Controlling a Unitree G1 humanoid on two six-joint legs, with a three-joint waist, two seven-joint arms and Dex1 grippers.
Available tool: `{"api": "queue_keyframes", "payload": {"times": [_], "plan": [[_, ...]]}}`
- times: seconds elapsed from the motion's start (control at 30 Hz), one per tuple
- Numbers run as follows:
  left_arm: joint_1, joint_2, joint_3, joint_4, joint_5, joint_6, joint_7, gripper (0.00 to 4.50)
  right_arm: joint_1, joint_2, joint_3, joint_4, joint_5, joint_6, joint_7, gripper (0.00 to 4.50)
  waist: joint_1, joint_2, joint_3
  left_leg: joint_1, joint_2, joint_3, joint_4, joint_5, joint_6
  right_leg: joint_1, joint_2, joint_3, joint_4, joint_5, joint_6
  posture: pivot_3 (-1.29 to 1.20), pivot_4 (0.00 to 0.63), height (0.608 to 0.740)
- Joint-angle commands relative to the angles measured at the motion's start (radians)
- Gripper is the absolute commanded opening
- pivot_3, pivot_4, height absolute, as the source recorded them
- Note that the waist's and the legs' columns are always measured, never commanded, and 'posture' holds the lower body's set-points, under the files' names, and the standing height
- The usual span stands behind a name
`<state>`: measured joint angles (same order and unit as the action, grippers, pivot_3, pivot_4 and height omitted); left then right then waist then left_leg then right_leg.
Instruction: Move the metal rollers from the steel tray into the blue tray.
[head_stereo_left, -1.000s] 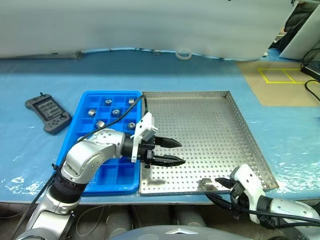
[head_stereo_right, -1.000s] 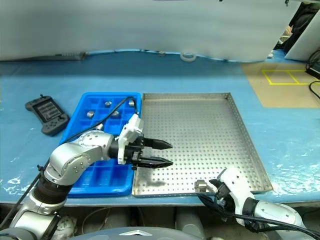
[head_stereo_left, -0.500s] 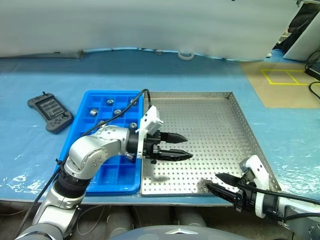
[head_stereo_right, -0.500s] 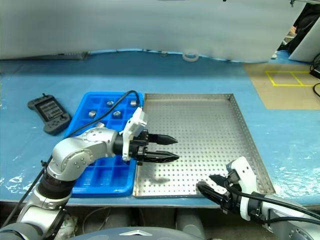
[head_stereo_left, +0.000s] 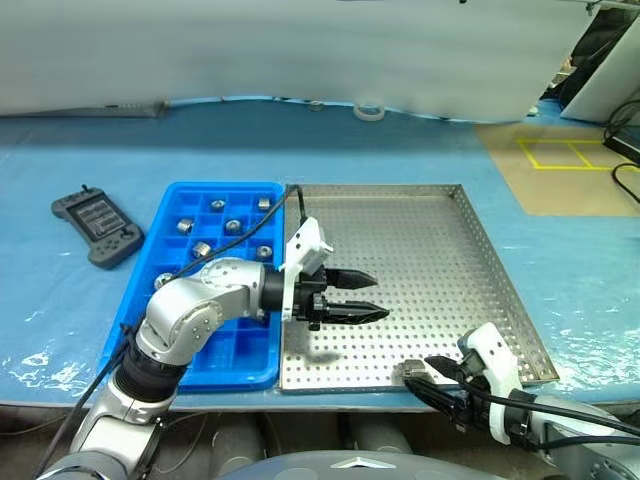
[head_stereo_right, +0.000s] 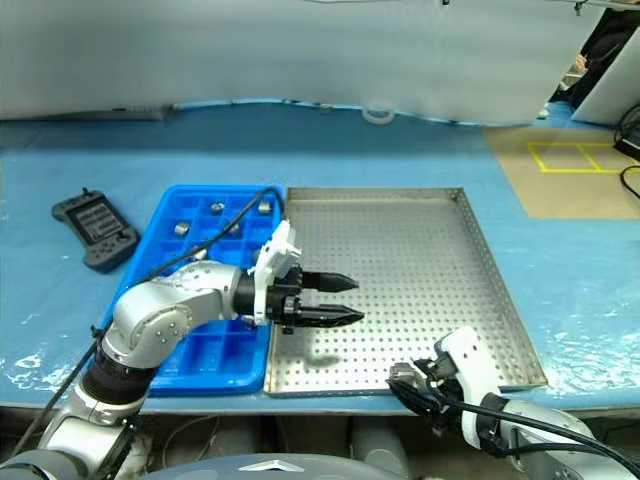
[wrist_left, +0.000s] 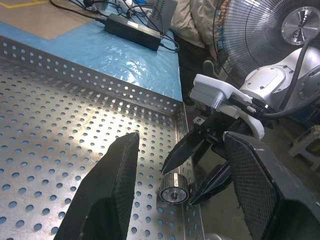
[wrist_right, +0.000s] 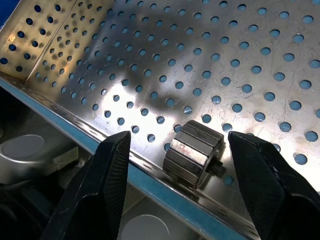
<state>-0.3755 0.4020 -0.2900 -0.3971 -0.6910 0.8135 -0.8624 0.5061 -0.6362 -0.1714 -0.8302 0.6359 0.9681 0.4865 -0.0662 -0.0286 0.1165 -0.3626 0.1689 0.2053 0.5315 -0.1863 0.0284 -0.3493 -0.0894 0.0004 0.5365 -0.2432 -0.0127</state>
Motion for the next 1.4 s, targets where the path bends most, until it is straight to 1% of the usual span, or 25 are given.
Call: {"api": "queue_keyframes", "payload": {"times": [0.03,0.13,0.23,0.27,0.4,0.5,0.53,0.67,0.83,0.93,1.0,1.03,1.1,1.17,1.23,1.3,1.33,1.4], "plan": [[0.033,0.017,-0.016,0.032,0.051,-0.104,-0.062,2.82,-0.029,0.007,0.03,-0.046,0.022,0.04,-0.038,3.22,0.0,0.001,0.0,0.0,0.0,0.0,0.0,0.0,0.0,0.0,0.0,0.0,0.0,0.0,0.0,-0.4,0.15,0.74],[0.055,0.026,-0.016,0.07,0.08,-0.165,-0.103,2.82,-0.042,0.006,0.051,-0.057,0.02,0.06,-0.055,3.22,0.003,0.001,0.0,0.0,0.0,0.0,0.0,0.0,0.0,0.0,0.0,0.0,0.0,0.0,0.0,-0.4,0.15,0.74],[0.065,0.032,-0.009,0.098,0.099,-0.203,-0.131,2.82,-0.029,-0.002,0.042,-0.072,0.028,0.064,-0.054,2.71,0.005,0.001,0.0,0.0,-0.001,0.0,0.0,0.0,0.0,0.0,0.0,0.0,0.0,0.0,0.0,-0.4,0.15,0.74],[0.067,0.034,-0.007,0.104,0.103,-0.211,-0.137,2.82,-0.02,-0.005,0.033,-0.077,0.033,0.066,-0.051,2.46,0.005,0.001,0.0,0.0,-0.001,0.0,0.0,0.0,0.0,0.0,0.0,0.0,0.0,0.001,-0.001,-0.4,0.15,0.74],[0.074,0.04,0.005,0.099,0.104,-0.217,-0.145,2.82,0.011,-0.033,0.014,-0.063,-0.001,0.06,-0.055,1.12,0.008,0.001,-0.001,0.0,0.0,0.0,0.0,-0.001,-0.002,0.0,0.0,0.0,0.0,0.0,-0.001,-0.4,0.15,0.74],[0.069,0.038,0.01,0.084,0.101,-0.208,-0.133,2.82,0.011,-0.043,0.003,-0.061,0.002,0.042,-0.045,0.13,0.007,0.0,-0.002,0.0,0.001,0.0,0.0,-0.002,-0.004,0.003,0.0,0.0,0.001,0.0,0.0,-0.4,0.15,0.74],[0.065,0.037,0.011,0.079,0.1,-0.203,-0.129,2.82,0.005,-0.041,0.001,-0.062,0.004,0.044,-0.048,0.06,0.007,0.0,-0.002,0.0,0.001,0.0,0.0,-0.003,-0.004,0.003,0.0,0.0,0.001,0.0,0.0,-0.4,0.15,0.74],[0.039,0.025,0.015,0.052,0.084,-0.163,-0.102,2.82,0.002,-0.047,0.002,-0.088,0.012,0.062,-0.056,0.06,0.007,0.001,-0.002,0.0,0.001,0.0,0.0,-0.003,-0.003,0.004,0.0,0.0,0.001,0.0,0.0,-0.4,0.15,0.74],[-0.027,-0.018,0.019,-0.014,0.038,-0.049,-0.016,2.82,-0.006,-0.029,-0.016,-0.095,0.03,0.086,-0.074,0.06,0.011,0.002,-0.001,0.003,0.001,0.0,0.001,-0.003,-0.003,0.003,0.0,0.0,0.001,0.0,0.0,-0.4,0.15,0.74],[-0.075,-0.049,0.025,-0.035,0.015,0.018,0.041,2.82,-0.05,-0.008,-0.052,-0.073,0.052,0.082,-0.083,0.06,0.01,0.001,-0.001,0.004,0.0,0.0,0.001,-0.003,-0.003,0.003,0.0,0.001,0.001,0.0,0.0,-0.39,0.15,0.74],[-0.107,-0.069,0.031,-0.04,-0.001,0.057,0.074,2.82,-0.125,0.007,-0.117,-0.038,0.108,0.086,-0.079,0.06,0.005,0.002,-0.001,0.004,0.0,0.0,0.002,-0.003,-0.003,0.003,0.0,0.001,0.001,0.0,0.0,-0.39,0.15,0.74],[-0.122,-0.078,0.033,-0.042,-0.008,0.074,0.088,2.82,-0.155,-0.001,-0.133,-0.022,0.112,0.087,-0.076,0.06,0.002,0.004,0.0,0.003,0.0,0.0,0.003,-0.004,-0.003,0.003,0.0,0.001,0.001,0.0,0.0,-0.39,0.15,0.74],[-0.148,-0.099,0.033,-0.038,-0.016,0.098,0.114,2.82,-0.192,-0.03,-0.152,0.011,0.115,0.081,-0.048,0.44,0.001,0.004,-0.001,0.002,0.0,0.0,0.004,-0.004,-0.002,0.002,0.0,0.001,0.001,0.0,0.0,-0.4,0.15,0.74],[-0.163,-0.115,0.03,-0.031,-0.018,0.111,0.132,2.82,-0.204,-0.073,-0.155,0.031,0.121,0.075,0.001,0.91,0.004,0.004,-0.001,0.002,0.0,0.0,0.005,-0.004,-0.002,0.004,0.0,0.001,0.001,0.0,0.0,-0.4,0.15,0.74],[-0.167,-0.125,0.026,-0.027,-0.018,0.115,0.142,2.82,-0.2,-0.12,-0.143,0.043,0.123,0.095,0.032,1.59,0.008,0.004,-0.001,0.002,0.0,0.0,0.005,-0.004,-0.002,0.008,0.0,0.0,0.001,0.0,0.0,-0.4,0.15,0.74],[-0.157,-0.127,0.019,-0.024,-0.012,0.107,0.142,2.82,-0.194,-0.136,-0.152,0.064,0.181,0.136,0.066,2.34,0.01,0.004,-0.001,0.0,0.0,0.0,0.005,-0.004,-0.002,0.008,0.0,0.0,0.001,0.0,0.0,-0.39,0.15,0.74],[-0.15,-0.127,0.015,-0.023,-0.008,0.102,0.141,2.82,-0.186,-0.146,-0.158,0.071,0.204,0.147,0.089,2.63,0.011,0.004,-0.001,0.0,0.0,0.0,0.005,-0.004,-0.002,0.008,0.0,0.0,0.001,0.0,0.0,-0.39,0.15,0.74],[-0.129,-0.122,0.006,-0.021,0.003,0.086,0.135,2.82,-0.15,-0.205,-0.138,0.075,0.176,0.125,0.147,2.63,0.018,0.006,-0.001,0.0,0.0,0.0,0.005,-0.005,0.0,0.008,0.0,0.0,0.001,0.0,0.0,-0.38,0.15,0.74]]}}
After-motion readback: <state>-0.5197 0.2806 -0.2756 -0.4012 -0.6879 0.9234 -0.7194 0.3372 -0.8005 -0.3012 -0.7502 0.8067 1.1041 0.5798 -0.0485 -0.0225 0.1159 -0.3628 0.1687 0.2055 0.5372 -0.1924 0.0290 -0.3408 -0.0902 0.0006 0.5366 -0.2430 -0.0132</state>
